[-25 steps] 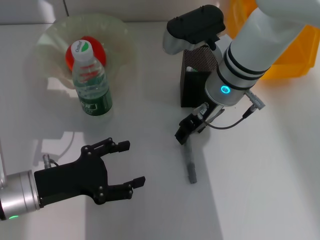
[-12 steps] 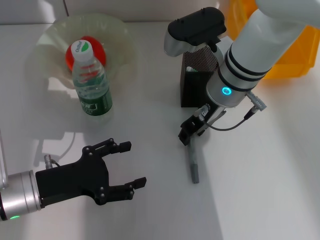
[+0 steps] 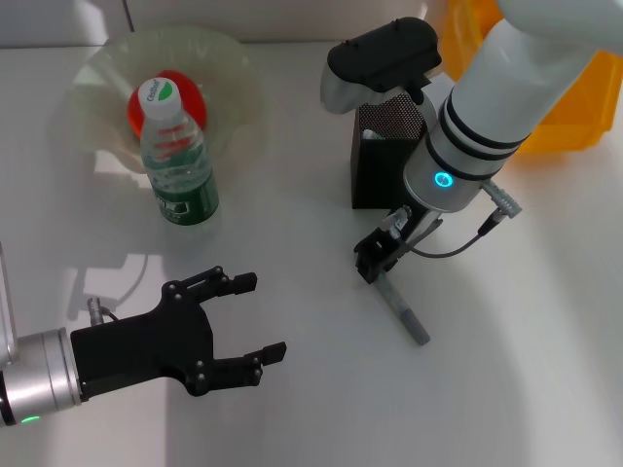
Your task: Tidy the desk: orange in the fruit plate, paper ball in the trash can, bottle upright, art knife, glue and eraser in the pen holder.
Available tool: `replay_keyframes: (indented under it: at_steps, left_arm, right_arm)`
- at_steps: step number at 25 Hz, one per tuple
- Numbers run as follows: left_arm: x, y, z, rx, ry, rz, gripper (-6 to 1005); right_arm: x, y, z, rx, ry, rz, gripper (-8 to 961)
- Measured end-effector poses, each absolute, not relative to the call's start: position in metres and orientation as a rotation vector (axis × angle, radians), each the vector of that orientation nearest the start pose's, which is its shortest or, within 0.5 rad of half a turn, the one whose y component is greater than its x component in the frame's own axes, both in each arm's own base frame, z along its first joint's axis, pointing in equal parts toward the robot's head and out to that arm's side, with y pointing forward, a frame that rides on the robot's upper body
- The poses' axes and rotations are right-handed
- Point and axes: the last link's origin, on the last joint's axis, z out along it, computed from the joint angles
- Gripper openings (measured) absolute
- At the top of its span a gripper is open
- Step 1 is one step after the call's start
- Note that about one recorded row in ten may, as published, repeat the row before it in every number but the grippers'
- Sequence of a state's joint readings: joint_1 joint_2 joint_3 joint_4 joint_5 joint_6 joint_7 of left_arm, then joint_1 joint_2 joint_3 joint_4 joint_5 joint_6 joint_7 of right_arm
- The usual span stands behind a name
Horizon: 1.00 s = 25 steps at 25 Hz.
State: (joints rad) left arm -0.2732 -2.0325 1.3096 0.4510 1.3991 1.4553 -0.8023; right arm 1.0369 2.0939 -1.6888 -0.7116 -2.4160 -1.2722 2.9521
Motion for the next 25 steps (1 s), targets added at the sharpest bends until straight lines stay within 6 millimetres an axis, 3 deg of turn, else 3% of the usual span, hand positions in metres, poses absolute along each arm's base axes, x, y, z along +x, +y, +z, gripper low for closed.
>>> replay_keyframes:
  at_steps: [17,25]
  left_arm:
    - [-0.301,0.244,-0.054,-2.724,-0.276,-0.767,861]
    - [-0.301,0.244,-0.054,-2.721,-0.278,-0.77,861]
  right_arm:
    - [0.138,0.374,-0.103,-2.533,1.154,-0.702,133]
    - [0.126,0.368,-0.085,-2.593,1.123,-0.585,131]
